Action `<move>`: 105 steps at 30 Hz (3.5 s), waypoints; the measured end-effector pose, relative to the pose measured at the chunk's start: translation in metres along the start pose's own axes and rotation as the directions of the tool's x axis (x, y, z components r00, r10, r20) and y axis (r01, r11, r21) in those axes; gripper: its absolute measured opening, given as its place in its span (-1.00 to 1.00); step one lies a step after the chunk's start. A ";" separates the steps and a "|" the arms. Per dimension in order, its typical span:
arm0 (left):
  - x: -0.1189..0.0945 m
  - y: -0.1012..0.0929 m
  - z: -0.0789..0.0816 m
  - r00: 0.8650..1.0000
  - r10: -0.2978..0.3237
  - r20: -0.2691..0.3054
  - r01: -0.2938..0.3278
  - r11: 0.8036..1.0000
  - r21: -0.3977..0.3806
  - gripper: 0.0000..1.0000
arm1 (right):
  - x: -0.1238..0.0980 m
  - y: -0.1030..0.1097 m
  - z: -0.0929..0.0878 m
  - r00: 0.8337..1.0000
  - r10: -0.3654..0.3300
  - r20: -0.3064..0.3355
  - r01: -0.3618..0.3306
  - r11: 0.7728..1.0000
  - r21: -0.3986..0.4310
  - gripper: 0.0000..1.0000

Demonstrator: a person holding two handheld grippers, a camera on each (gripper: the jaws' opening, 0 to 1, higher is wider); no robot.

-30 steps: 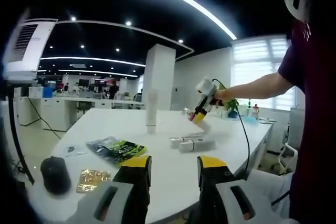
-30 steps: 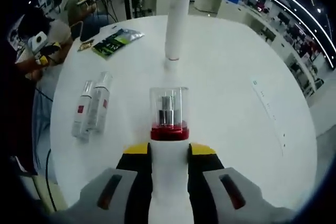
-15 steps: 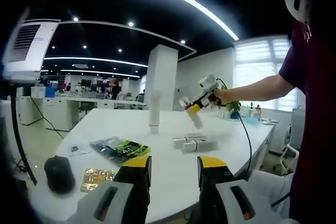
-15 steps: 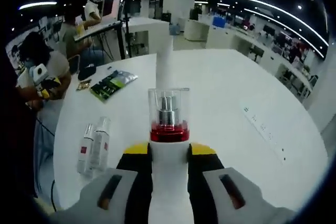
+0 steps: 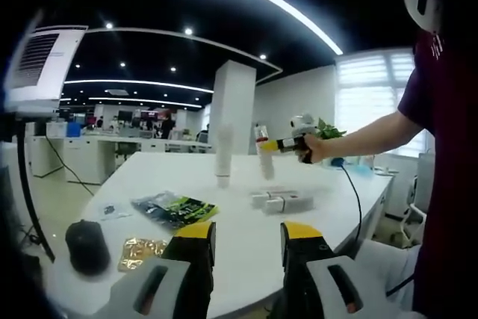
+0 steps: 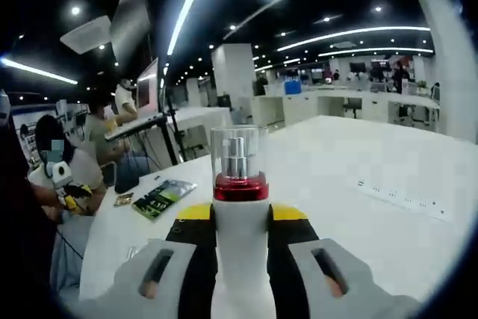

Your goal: Arrange the skincare products in the storage area until every visible bottle or jar stands upright without overlapping.

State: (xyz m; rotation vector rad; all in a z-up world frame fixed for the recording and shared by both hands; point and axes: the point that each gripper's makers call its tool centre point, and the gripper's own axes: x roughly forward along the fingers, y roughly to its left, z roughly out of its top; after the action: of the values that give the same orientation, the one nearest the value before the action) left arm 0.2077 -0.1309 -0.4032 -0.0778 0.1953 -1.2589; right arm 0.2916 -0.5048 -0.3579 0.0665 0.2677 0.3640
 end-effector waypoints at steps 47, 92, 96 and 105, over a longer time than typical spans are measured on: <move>0.022 0.014 -0.009 0.996 0.016 -0.084 -0.015 1.000 0.013 -0.30 | 0.057 0.015 0.002 0.945 0.183 0.273 -0.156 0.981 -0.120 -0.50; 0.022 0.015 -0.014 0.997 0.011 -0.077 -0.012 1.000 -0.005 -0.30 | 0.056 0.010 -0.027 0.969 0.244 -0.030 -0.246 0.961 -0.125 -0.55; 0.023 0.015 -0.014 0.997 0.010 -0.078 -0.010 1.000 -0.003 -0.30 | 0.058 0.013 -0.027 0.966 0.254 -0.046 -0.258 0.957 -0.134 -0.55; 0.024 0.015 -0.014 0.997 0.012 -0.079 -0.013 1.000 -0.002 -0.30 | 0.060 0.017 -0.027 0.960 0.270 -0.072 -0.278 0.950 -0.143 -0.54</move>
State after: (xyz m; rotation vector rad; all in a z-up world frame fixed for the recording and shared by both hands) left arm 0.2258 -0.1489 -0.4218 -0.0290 0.2655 -1.2502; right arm 0.3330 -0.4671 -0.3965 -0.0570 0.2820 0.6624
